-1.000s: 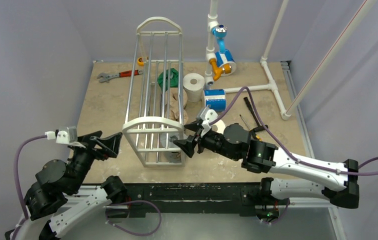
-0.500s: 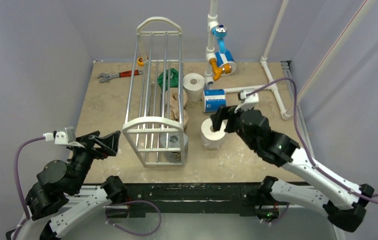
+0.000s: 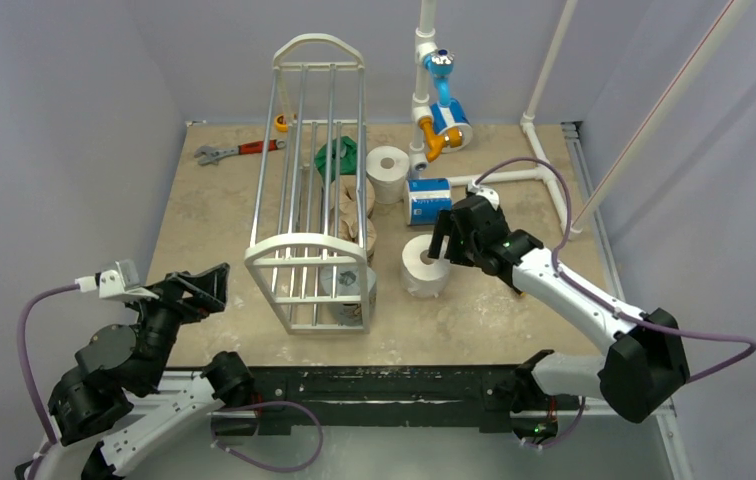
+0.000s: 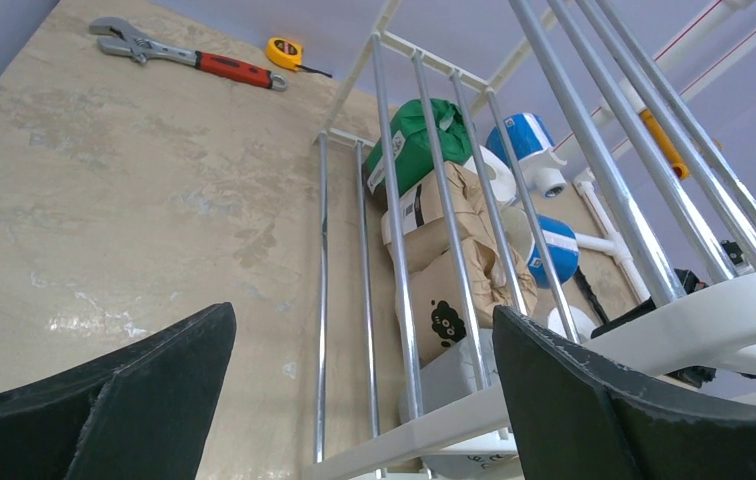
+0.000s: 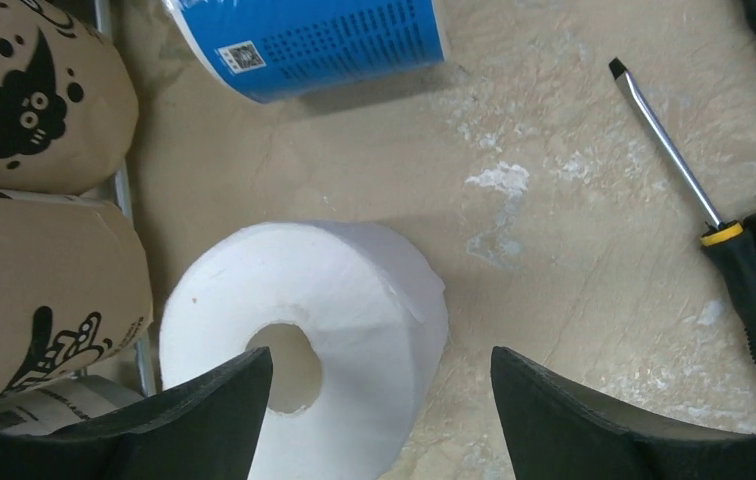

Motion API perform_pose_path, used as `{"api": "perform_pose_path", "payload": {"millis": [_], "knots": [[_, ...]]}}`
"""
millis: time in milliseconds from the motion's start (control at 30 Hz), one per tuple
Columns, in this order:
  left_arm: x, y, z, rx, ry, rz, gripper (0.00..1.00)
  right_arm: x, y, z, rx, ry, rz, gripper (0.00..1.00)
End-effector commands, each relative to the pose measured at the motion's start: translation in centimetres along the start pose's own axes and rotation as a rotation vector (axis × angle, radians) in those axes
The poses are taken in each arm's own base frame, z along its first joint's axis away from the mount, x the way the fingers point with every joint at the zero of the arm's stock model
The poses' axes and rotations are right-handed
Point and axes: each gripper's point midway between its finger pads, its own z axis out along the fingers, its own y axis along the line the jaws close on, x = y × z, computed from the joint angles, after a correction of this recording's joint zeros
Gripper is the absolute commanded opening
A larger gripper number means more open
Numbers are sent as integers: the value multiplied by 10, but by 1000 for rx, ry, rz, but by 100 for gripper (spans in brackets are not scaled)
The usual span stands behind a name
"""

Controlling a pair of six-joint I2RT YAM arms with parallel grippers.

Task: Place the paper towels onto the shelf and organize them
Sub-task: Pick up the paper towel from the center of the board.

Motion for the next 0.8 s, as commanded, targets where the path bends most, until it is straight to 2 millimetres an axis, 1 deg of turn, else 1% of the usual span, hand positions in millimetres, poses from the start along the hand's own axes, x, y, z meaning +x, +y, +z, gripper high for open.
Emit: {"api": "perform_pose_path", "payload": {"millis": [0,133,267,433,500,533,567,600,667,700,767], "knots": [[-1,6,-1,-28,-8,-35,100,-2,5,7,-24,-2,48,79],[-1,5,-1,-20,-7,-27,100,4,4,14,-29,23,42,75],[3,4,1,-20,0,-18,100,16,3,20,-31,61,30,70],[6,4,1,-19,6,-15,100,24,-2,25,-15,85,14,64],[7,3,2,-18,9,-15,100,25,-4,25,-6,87,6,58],[8,3,2,-18,10,-15,100,23,-4,23,-7,82,1,50],[8,3,2,-17,10,-18,100,19,-4,20,-7,69,-1,41],[8,2,2,-14,13,-17,100,13,-4,15,-8,53,-2,35],[8,2,2,-11,13,-19,100,-5,-2,-1,-5,7,-8,27],[7,1,2,-9,13,-20,100,-19,-2,-12,2,-33,-20,24],[6,1,1,-7,11,-23,100,-43,6,-34,-24,-84,-32,20]]}}
